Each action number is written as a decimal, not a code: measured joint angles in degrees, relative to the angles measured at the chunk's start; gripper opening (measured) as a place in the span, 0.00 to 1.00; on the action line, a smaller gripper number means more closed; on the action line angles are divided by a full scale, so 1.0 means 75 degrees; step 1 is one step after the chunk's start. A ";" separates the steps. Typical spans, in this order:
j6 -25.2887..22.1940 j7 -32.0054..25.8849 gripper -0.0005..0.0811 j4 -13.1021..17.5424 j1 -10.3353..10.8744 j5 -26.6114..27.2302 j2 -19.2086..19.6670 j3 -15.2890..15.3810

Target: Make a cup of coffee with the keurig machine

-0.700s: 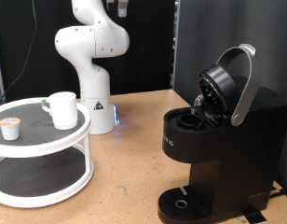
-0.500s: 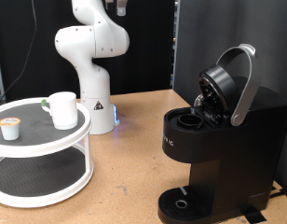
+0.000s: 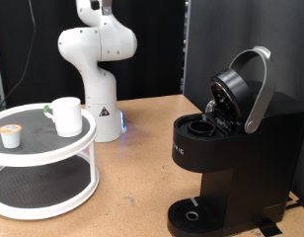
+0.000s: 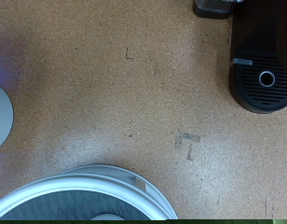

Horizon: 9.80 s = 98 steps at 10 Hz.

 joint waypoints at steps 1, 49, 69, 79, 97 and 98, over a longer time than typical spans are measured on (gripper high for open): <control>-0.0006 -0.0328 0.99 -0.0023 0.0007 -0.0106 0.0026 -0.0023; 0.5342 -0.3205 0.99 -0.2075 -0.0849 -0.2408 0.2567 -0.3369; 0.6773 -0.3578 0.55 -0.2530 -0.0863 -0.2387 0.3541 -0.3648; 0.4029 -0.3705 0.54 -0.1263 -0.0820 -0.1864 0.2521 -0.3391; 0.5523 -0.0734 0.54 -0.1305 0.0555 0.2149 0.2449 -0.1680; 0.5548 -0.0442 0.54 -0.1283 0.0639 0.2158 0.2462 -0.1462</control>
